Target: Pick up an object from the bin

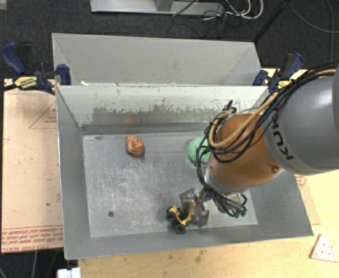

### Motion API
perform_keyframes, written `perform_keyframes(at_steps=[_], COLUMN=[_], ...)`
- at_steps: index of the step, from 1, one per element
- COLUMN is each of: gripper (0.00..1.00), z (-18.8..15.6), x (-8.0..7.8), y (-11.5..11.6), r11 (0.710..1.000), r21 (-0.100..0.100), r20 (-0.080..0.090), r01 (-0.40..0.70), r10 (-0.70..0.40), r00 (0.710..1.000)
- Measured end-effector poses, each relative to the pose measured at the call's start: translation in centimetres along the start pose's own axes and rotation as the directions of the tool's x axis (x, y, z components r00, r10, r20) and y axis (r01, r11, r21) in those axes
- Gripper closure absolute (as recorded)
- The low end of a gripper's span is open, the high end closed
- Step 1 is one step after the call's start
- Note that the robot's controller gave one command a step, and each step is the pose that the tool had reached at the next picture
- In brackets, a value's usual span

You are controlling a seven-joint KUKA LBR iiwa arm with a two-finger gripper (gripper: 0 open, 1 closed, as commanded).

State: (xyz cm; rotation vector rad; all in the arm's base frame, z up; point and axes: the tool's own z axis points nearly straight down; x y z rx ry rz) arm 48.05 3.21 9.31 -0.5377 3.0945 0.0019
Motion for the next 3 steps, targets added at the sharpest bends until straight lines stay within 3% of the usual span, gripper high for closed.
perform_keyframes(at_steps=[3], gripper=[1.00], z=[-2.1], x=[0.1], y=[0.1], r11=[1.000], r21=[-0.001], r20=[-0.004], r01=[-0.001], r10=[0.001], r00=[1.000])
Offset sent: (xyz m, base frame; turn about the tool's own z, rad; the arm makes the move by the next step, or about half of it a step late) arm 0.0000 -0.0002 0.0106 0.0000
